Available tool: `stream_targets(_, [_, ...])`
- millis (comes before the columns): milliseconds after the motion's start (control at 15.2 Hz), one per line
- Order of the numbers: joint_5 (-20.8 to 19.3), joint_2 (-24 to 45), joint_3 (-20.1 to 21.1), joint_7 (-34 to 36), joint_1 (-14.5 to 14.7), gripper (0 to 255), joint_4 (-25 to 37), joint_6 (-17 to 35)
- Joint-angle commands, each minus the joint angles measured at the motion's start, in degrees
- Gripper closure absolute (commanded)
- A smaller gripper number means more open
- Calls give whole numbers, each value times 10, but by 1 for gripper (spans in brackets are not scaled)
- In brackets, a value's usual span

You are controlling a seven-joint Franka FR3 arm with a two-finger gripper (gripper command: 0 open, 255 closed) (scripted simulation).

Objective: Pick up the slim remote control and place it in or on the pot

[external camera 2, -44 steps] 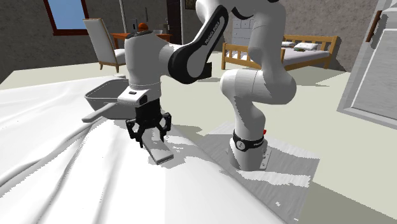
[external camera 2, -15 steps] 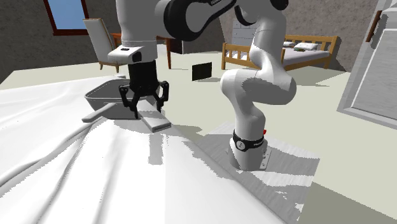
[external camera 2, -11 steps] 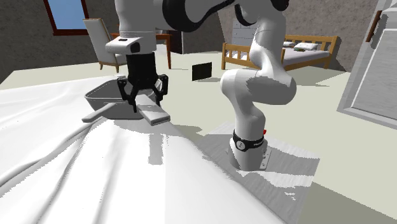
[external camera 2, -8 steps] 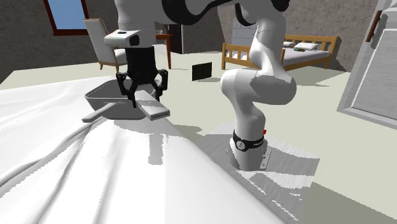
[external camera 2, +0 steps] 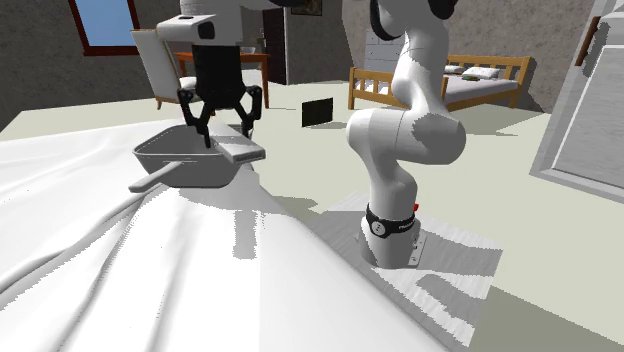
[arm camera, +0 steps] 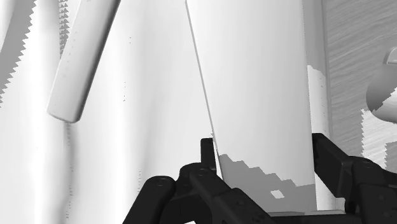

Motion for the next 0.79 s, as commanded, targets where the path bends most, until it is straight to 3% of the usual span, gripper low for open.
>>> stream_targets(0, [5,1,6,0,2,255,14,-14])
stream_targets(132, [8,1,9,-1,3,255,22,-21])
stream_targets(726, [-24,73,-129,-132,18,255,127,-8])
